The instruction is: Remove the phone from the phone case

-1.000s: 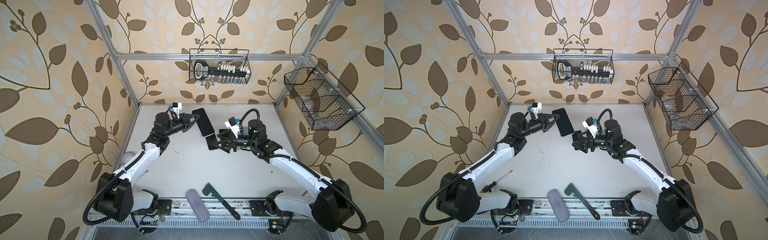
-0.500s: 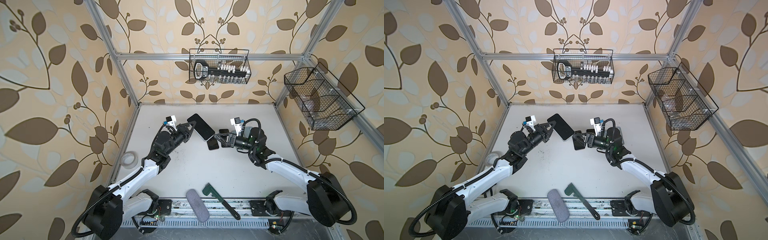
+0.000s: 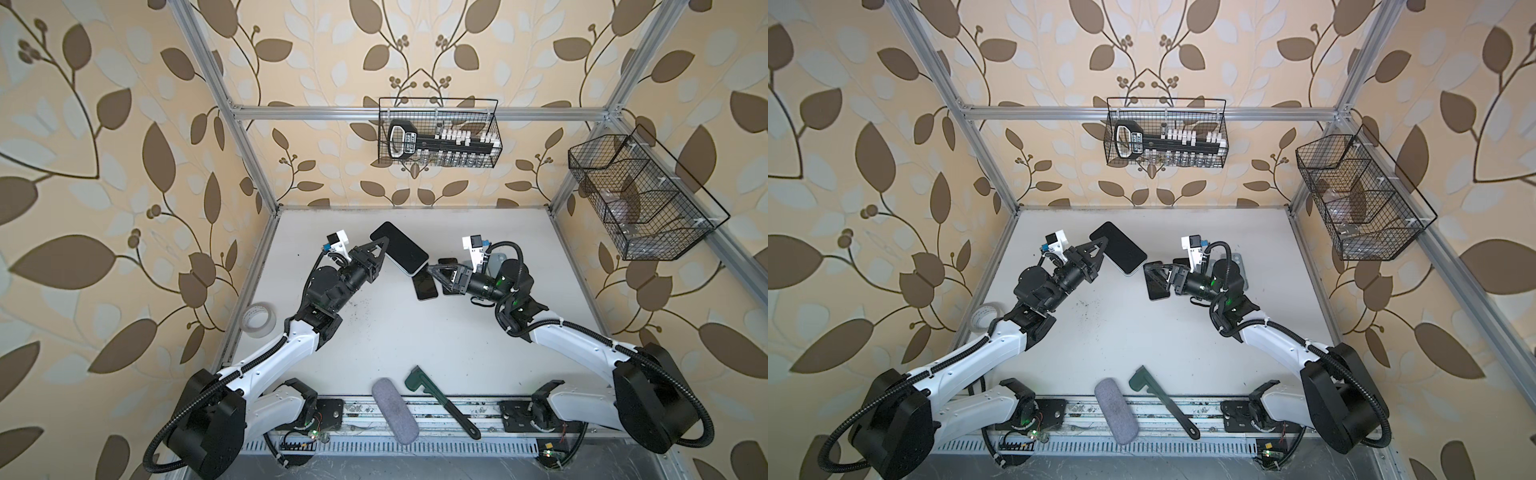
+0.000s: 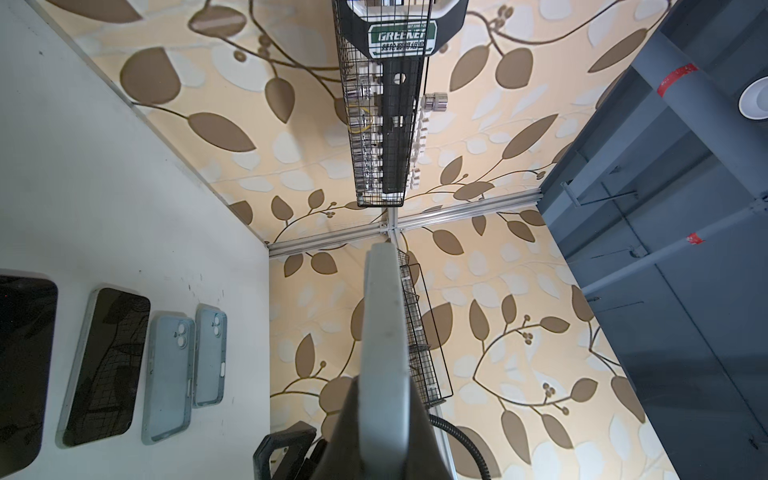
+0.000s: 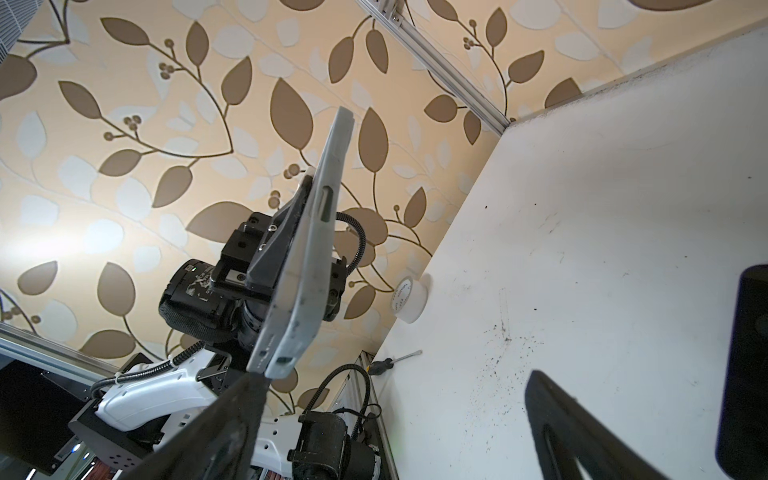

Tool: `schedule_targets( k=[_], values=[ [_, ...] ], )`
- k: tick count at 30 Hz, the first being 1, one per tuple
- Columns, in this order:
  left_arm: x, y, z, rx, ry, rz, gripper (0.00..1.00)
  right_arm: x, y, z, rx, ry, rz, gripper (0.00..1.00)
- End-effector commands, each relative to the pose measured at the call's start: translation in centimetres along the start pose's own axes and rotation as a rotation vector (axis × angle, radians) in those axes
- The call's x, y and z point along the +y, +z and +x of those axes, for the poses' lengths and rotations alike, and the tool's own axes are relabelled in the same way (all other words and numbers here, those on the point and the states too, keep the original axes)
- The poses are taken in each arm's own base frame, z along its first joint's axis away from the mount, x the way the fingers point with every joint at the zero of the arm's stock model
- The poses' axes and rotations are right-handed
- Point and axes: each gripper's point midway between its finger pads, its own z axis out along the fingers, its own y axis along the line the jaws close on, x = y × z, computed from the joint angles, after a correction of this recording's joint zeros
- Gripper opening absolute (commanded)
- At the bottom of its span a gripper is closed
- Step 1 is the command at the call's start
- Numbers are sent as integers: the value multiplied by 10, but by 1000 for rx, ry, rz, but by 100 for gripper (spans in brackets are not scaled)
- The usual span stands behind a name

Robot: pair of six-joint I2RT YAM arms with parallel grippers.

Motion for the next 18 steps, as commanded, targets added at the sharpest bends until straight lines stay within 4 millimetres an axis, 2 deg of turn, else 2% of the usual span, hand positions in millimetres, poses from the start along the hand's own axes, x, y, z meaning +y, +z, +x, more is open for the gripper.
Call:
schedule_targets(
  k=[1, 6, 18],
  values=[
    [-48, -2, -5, -27, -6, 173, 0, 10, 1, -5, -35, 2, -40, 97],
    [-47, -2, -3, -22, -13, 173, 0, 16, 5, -7, -32, 0, -68, 97],
    [-54, -1, 2, -5, -19, 193, 0, 15, 7, -8, -32, -5, -75, 96]
  ],
)
